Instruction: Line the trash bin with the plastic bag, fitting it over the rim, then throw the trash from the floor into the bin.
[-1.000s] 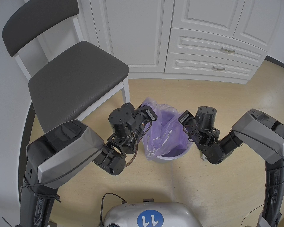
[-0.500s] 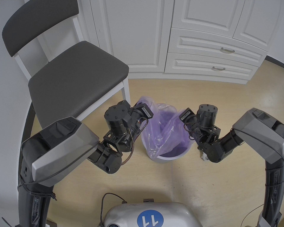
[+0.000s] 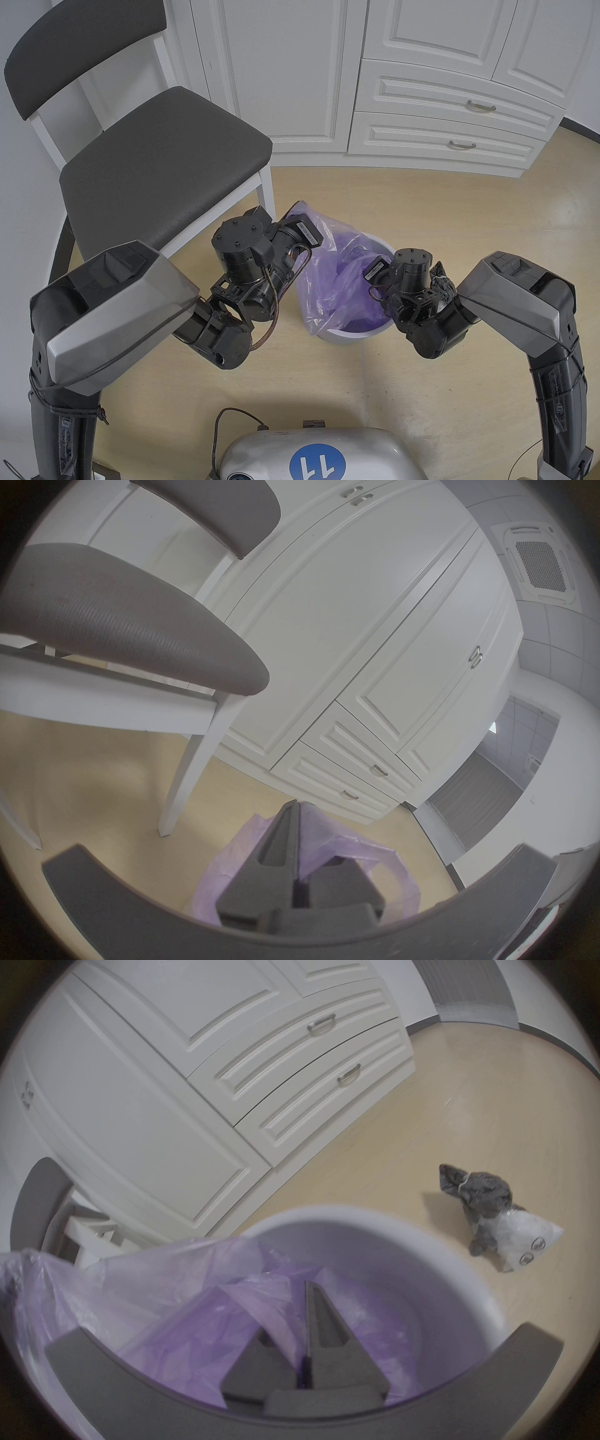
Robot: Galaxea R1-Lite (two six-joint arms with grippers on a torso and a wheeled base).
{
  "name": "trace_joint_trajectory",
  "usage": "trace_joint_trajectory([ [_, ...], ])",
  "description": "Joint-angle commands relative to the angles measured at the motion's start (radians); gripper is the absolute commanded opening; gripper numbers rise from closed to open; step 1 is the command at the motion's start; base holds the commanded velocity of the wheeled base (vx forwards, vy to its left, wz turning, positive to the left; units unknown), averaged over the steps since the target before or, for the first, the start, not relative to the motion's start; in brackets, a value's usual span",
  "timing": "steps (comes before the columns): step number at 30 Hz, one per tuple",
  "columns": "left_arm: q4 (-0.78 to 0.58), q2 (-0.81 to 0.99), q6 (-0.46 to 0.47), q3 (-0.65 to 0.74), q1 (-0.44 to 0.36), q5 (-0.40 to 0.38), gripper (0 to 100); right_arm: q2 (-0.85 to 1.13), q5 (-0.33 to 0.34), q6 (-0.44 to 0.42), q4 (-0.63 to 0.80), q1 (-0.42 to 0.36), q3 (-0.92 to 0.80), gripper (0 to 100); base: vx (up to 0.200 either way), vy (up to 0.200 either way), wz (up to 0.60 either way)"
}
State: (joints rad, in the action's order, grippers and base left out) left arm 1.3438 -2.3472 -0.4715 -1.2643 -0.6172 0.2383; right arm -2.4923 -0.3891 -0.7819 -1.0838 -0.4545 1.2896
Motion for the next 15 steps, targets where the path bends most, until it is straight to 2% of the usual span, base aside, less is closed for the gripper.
trace_joint_trajectory([
  [1, 0.001, -0.032, -0.001, 0.0, -0.01, -0.001, 0, 0.053, 0.001, 0.003, 0.002, 0.034, -0.009, 0, 0.0, 0.0, 0.0],
  [9, 0.0, -0.135, -0.003, -0.047, -0.019, -0.002, 0, 0.25, 0.019, 0.035, 0.009, 0.043, -0.125, 0, 0.0, 0.0, 0.0],
  [15, -0.008, -0.196, -0.012, -0.066, -0.041, -0.004, 0, 0.288, 0.052, 0.064, 0.01, 0.071, -0.154, 0, 0.0, 0.0, 0.0],
])
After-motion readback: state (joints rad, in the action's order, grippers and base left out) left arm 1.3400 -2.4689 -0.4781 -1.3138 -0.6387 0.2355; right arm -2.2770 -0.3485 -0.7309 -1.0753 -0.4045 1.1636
